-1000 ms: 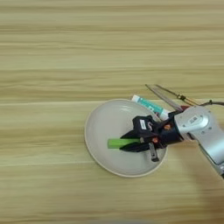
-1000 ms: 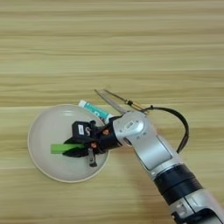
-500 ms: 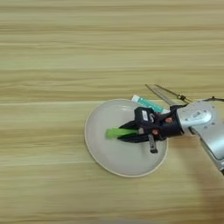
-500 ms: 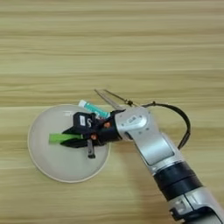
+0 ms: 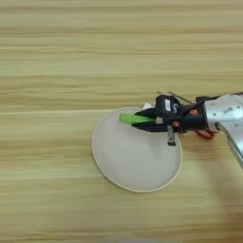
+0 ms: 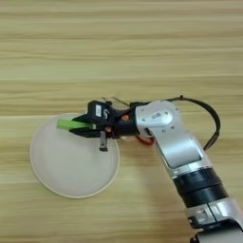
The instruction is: Move the objects on the table
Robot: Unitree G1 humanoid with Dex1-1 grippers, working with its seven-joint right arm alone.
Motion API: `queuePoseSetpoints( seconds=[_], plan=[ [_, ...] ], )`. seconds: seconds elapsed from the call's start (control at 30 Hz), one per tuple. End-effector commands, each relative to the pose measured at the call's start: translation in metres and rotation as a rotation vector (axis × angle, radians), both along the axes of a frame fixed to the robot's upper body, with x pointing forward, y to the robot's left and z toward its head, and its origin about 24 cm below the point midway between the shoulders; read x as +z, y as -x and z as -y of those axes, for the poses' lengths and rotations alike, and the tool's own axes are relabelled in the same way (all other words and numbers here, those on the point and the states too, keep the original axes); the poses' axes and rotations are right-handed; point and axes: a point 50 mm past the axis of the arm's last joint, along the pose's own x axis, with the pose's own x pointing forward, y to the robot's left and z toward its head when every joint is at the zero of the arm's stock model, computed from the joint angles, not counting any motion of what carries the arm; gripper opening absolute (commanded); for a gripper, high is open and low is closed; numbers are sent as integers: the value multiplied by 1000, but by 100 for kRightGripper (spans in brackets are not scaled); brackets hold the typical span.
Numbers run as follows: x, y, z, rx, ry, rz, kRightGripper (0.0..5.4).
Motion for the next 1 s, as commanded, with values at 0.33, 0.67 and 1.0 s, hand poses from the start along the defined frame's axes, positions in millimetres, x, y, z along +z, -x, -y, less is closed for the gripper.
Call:
queuePoseSetpoints(
  seconds=[0.33, 0.67, 1.0],
  plan=[
    [67, -26, 30, -153, -40, 297, 76],
    [70, -41, 54, -272, -41, 309, 76],
    [57, -56, 69, -357, -6, 280, 76]
  ],
)
